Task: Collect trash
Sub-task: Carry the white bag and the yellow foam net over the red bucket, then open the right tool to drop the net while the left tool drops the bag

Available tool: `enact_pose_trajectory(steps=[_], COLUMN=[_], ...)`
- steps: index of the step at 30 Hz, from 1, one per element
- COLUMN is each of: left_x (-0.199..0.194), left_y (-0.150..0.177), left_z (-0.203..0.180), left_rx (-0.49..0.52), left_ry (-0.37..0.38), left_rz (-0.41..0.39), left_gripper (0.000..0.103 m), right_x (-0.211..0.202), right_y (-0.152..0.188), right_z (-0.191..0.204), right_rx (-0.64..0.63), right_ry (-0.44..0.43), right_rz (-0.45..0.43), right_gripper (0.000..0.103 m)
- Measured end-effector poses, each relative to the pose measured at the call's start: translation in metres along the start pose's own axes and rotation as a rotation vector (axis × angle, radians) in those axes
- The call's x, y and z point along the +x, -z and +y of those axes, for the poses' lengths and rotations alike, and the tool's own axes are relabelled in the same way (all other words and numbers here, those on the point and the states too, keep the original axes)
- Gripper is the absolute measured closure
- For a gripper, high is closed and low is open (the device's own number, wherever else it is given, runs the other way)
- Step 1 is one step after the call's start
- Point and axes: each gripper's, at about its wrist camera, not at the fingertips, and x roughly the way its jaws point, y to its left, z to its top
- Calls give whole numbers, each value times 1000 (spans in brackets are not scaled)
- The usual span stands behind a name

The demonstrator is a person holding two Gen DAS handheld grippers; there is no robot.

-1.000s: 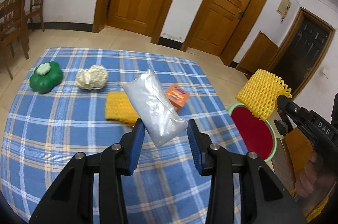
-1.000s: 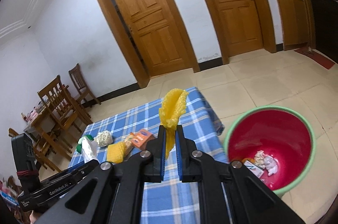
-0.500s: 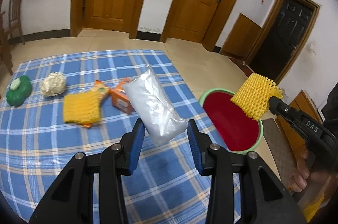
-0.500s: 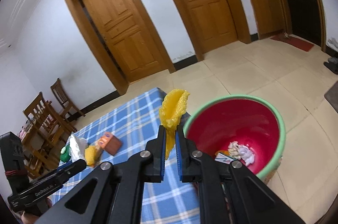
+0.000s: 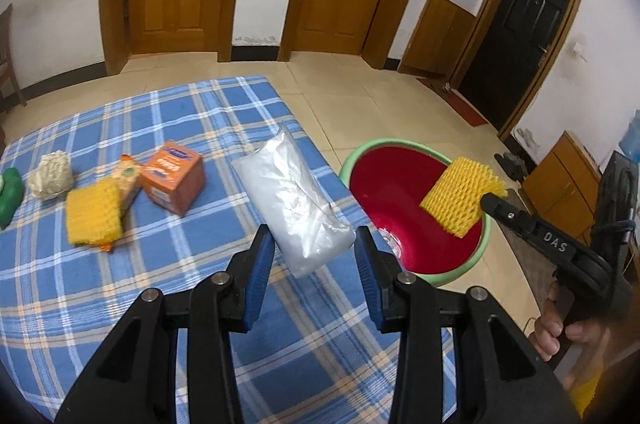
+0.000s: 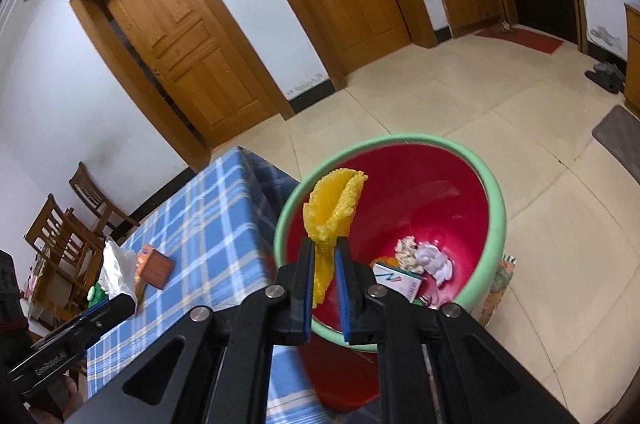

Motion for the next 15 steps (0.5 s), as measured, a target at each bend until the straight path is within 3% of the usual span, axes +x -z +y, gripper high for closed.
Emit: enact_pose_trajectory(steps=[6, 15], left_x=[16, 40], left_y=[-1, -5], left_z=[-18, -40], left_rx=[36, 80], left_ry=[10, 25], left_rz=[30, 72], left_gripper=[62, 62], right_x=[9, 12], right_y=[2, 4], right_z=[-14, -34], right_rx=[30, 78], right_ry=[18, 26], right_rz=[15, 20], right_gripper=[89, 70])
